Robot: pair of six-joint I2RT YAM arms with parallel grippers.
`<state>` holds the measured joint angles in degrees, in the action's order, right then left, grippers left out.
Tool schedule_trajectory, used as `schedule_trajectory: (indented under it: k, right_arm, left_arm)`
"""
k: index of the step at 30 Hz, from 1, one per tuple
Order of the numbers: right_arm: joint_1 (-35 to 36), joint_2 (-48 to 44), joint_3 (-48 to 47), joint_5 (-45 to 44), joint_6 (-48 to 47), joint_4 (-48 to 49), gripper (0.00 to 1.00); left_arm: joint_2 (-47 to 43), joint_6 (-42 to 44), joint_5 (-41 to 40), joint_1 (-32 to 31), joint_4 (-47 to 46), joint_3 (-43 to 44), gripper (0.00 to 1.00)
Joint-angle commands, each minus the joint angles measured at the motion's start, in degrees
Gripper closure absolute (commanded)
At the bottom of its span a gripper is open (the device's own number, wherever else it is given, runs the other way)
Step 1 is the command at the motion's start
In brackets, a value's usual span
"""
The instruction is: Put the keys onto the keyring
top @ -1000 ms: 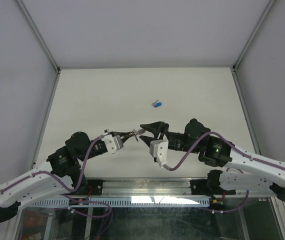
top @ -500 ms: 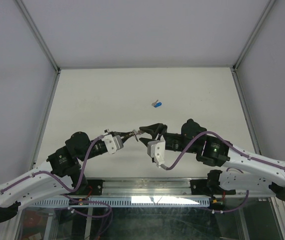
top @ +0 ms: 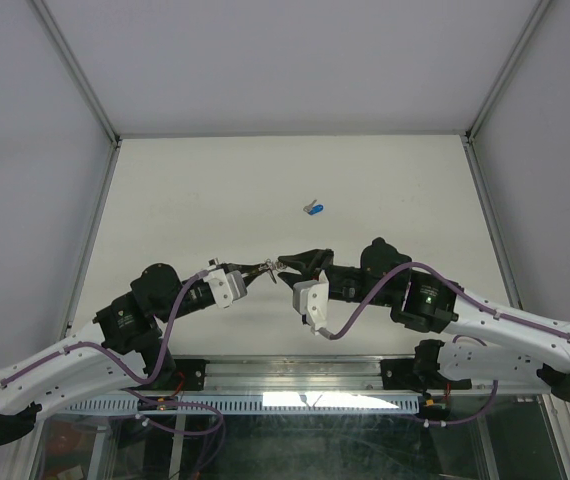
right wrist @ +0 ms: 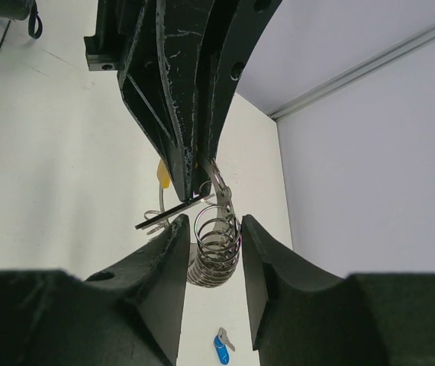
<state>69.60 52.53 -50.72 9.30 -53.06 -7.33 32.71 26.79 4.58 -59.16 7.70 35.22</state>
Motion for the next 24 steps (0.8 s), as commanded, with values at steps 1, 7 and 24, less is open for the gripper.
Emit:
schedule_trajectory:
  k: [1,7,24]
  right_arm:
    - [0.3,0.2,-0.3,-0.7,-0.2,2.3,0.65]
    - [0.3,-0.2,-0.6,-0.6,0.3,2.4,0.68]
    - [0.3,-0.7,-1.4,-2.1,1.6,2.7,0.71]
  left_arm:
    - [-0.7,0.0,-0.7,0.4,-4.1,2.9,1.0]
    - [-0.6,0.1,-0.7,0.4,-4.1,2.9,1.0]
    - [-0.1,0.9,-3.2,0.4,-3.4,3.1,1.0]
